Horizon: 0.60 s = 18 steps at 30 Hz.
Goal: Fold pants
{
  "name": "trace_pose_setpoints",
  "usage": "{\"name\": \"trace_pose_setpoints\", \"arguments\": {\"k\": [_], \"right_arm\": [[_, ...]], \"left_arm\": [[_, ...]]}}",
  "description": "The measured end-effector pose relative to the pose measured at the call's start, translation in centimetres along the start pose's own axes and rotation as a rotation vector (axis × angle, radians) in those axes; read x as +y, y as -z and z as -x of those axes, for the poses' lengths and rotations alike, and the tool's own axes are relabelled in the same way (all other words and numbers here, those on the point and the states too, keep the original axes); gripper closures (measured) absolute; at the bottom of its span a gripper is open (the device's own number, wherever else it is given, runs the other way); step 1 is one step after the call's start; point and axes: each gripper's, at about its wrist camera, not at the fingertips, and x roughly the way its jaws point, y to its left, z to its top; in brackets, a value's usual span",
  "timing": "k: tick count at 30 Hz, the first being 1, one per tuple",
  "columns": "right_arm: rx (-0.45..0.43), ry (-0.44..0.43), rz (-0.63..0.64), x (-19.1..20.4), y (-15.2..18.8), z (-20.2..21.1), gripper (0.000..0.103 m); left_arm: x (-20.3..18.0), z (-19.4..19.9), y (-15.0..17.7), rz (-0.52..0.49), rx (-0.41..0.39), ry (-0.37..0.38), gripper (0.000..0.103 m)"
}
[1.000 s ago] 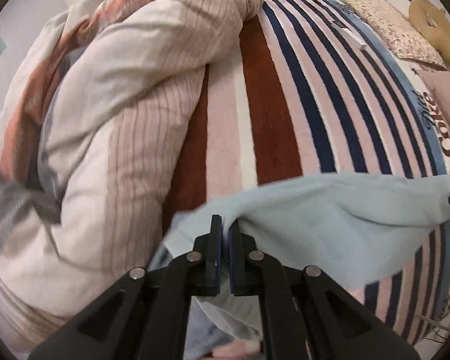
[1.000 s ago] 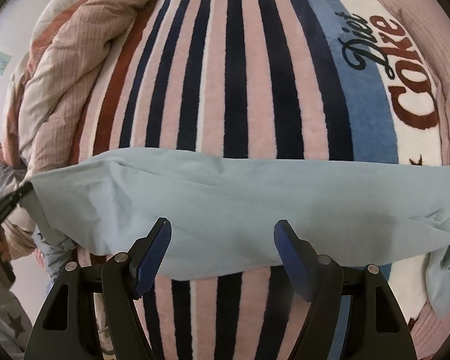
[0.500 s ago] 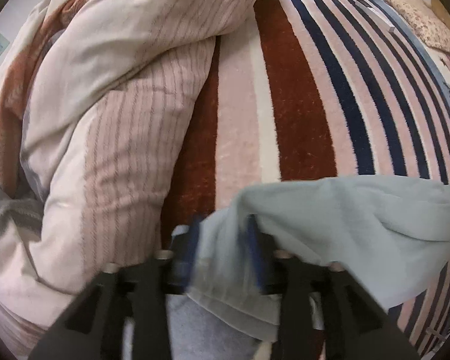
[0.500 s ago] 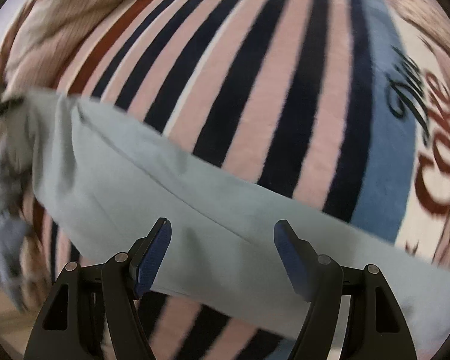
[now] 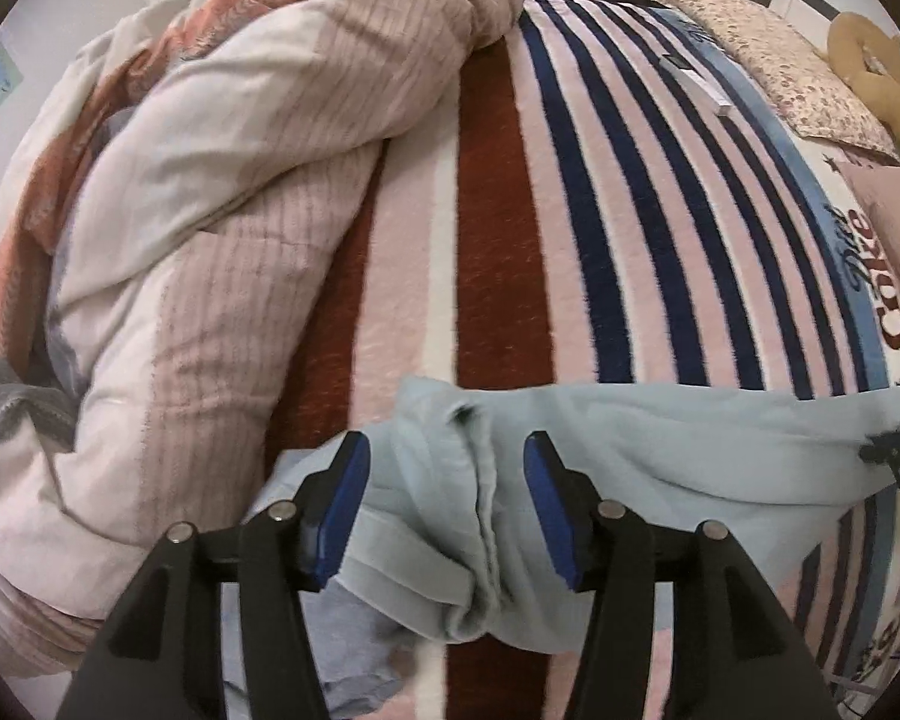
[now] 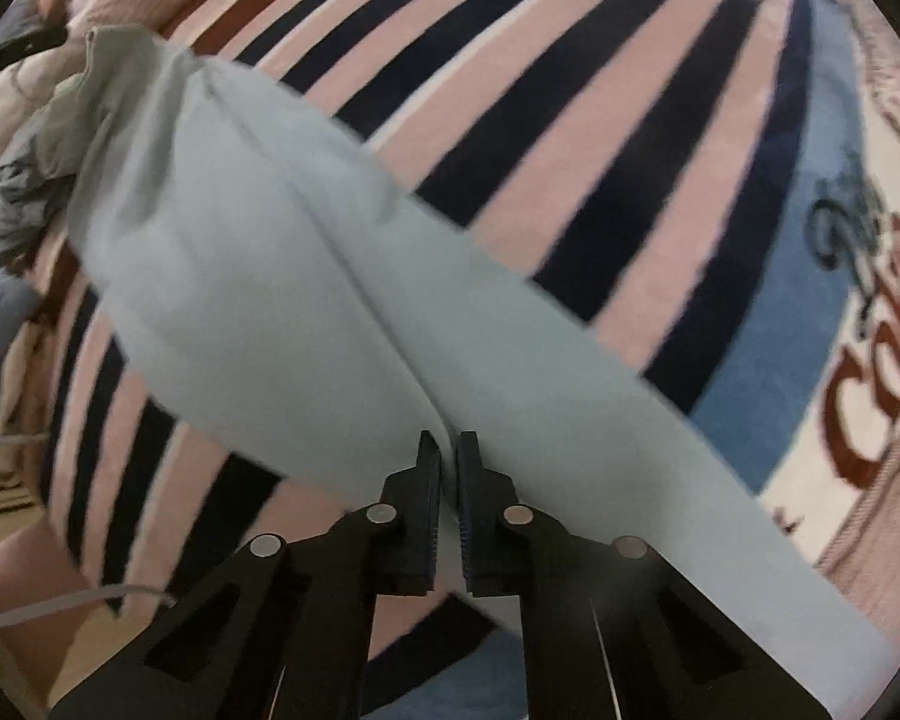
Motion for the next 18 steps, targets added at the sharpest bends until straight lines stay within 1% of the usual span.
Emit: {"name": "trace_pose_setpoints", "arguments": {"k": [4,7,10,12,14,15,16,17,18], "right_arm": [[-0.054,0.035,-0.051,-1.6,-0.9,0.9,0.103],[-0.084,0.082,-0.069,-2.5,-1.8,1.4,0.103],[-0.109,0.116,-0.101,-3.8,-2.6,1.3,0.103],[-0.113,0.126,-0.117,-4.3,-3.3,1.1,0.103],[-0.095,0.132,-0.136,-4.5,-3.7,0.4,0.100],[-0.082,0.130,-0.148,-4.6,-3.0,0.1,0.096],[-0.067,0.128,-0.163,-4.7,-3.0,0.0,0.082],[-0.064,0.128,-0.183,-4.9,-2.9,0.3,0.073],[-0.074,0.129,-0.193,-5.0,-2.9,0.6,0.058]], "left_arm": [[-0.9,-0.3,0.3,-0.013,0.020,0.008,0.054],[-1.4,-0.3,1.1,-0.036,0.029,0.029,0.045],[-1.6,-0.8,1.9,-0.041,0.059,0.062,0.045],[-1.9,-1.3,2.6,-0.042,0.081,0.089,0.045],[-2.4,-1.8,3.3,-0.058,0.095,0.085,0.044],[-2.4,-1.9,3.5,-0.062,0.097,0.081,0.044],[-2.5,-2.1,3.8,-0.065,0.102,0.077,0.043],[-2.5,-2.2,3.9,-0.063,0.106,0.079,0.043],[-2.5,-2.4,4.2,-0.057,0.110,0.091,0.043]]}}
